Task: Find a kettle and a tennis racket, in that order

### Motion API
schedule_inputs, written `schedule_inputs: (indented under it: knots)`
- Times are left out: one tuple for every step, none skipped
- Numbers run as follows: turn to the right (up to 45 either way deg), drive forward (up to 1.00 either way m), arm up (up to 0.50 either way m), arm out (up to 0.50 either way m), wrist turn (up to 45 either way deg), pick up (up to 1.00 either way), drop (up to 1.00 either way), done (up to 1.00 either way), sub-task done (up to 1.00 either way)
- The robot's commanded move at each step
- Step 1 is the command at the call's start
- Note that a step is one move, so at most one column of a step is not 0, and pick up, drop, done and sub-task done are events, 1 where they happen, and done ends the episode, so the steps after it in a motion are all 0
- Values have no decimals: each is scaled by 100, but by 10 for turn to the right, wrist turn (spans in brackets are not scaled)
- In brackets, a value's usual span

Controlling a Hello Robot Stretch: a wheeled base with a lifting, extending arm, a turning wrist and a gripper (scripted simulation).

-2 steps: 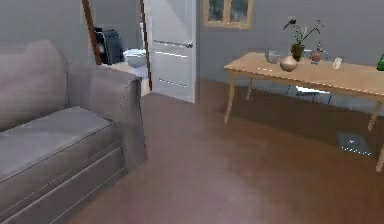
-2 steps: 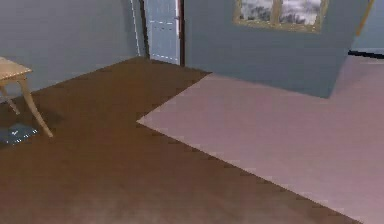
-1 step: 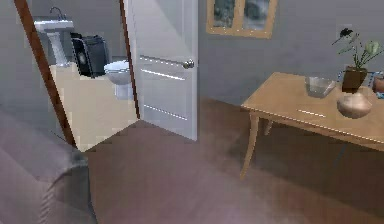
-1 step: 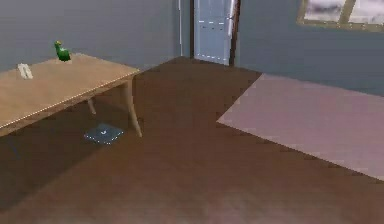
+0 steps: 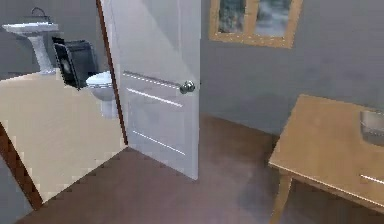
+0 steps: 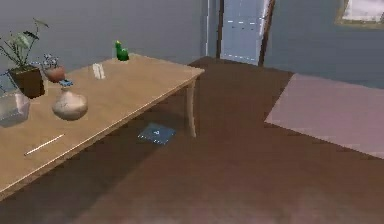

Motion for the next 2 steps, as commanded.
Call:
schedule_inputs:
  knots:
    - [-90, 0, 0, 0, 0, 0, 0, 0, 0]
    - [0, 25, 0, 0, 0, 0, 0, 0, 0]
